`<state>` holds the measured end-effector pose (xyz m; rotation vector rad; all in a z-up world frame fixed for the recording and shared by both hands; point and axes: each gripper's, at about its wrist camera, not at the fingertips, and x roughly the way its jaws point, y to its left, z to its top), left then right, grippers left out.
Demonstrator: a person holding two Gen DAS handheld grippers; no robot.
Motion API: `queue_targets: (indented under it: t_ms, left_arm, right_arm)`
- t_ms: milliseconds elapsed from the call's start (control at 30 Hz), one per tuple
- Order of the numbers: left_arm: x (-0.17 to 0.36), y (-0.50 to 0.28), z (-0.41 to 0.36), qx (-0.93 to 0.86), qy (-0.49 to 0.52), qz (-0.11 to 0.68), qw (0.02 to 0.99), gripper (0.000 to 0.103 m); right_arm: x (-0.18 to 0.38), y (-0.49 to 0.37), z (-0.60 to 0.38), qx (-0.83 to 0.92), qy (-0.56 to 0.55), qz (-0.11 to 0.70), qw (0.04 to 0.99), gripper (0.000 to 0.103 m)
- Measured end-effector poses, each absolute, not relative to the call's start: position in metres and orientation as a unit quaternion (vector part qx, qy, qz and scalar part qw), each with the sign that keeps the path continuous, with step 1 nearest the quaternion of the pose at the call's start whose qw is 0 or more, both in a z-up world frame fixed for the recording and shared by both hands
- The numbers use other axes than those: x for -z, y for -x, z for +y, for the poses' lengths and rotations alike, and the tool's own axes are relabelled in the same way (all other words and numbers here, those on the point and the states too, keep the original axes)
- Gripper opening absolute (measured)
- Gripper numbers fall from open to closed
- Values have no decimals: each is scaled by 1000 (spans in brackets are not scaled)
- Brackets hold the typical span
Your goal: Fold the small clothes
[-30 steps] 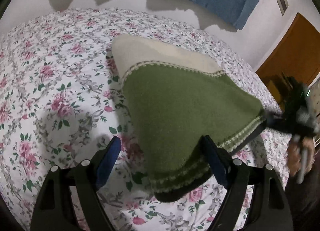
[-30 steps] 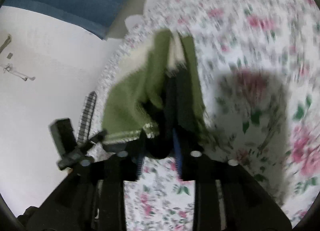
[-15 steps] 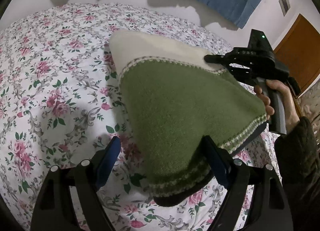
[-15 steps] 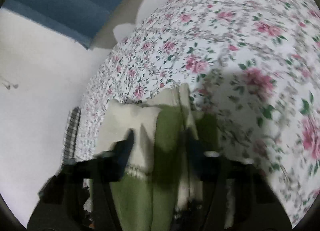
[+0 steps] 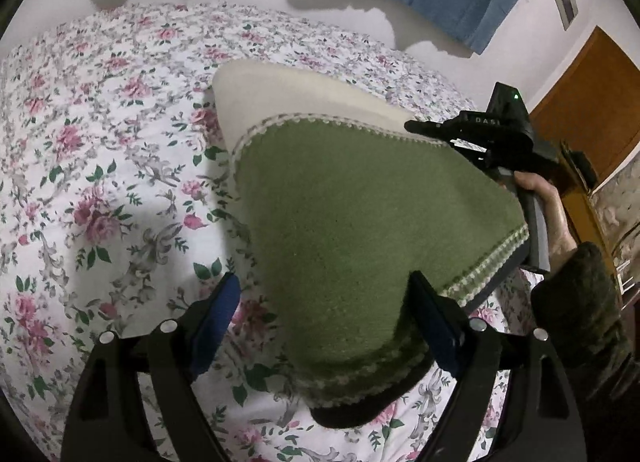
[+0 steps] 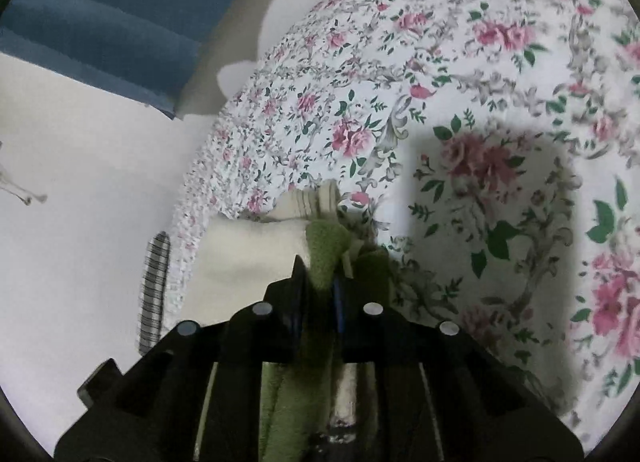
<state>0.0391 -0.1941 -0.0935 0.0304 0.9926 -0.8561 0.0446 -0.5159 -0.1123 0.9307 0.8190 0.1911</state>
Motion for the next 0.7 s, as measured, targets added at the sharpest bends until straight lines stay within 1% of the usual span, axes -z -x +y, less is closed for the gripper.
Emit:
queue_targets:
  t_ms: [233, 567, 633, 700]
  left_arm:
    - [95, -38, -195, 402, -9, 459, 792, 86]
    - [98, -41, -194, 410, -4, 458, 789, 86]
    - [98, -41, -193, 412, -5, 457, 788, 86]
    - [98, -41, -193, 413, -6, 456, 788, 86]
  right_arm:
    - [125, -44, -522, -109, -470, 366, 796, 12]
    - [122, -35, -521, -111, -476, 357, 796, 13]
    - [121, -31, -521, -112, -478, 356, 795, 14]
    - [120, -23, -523, -107, -475, 354, 798, 19]
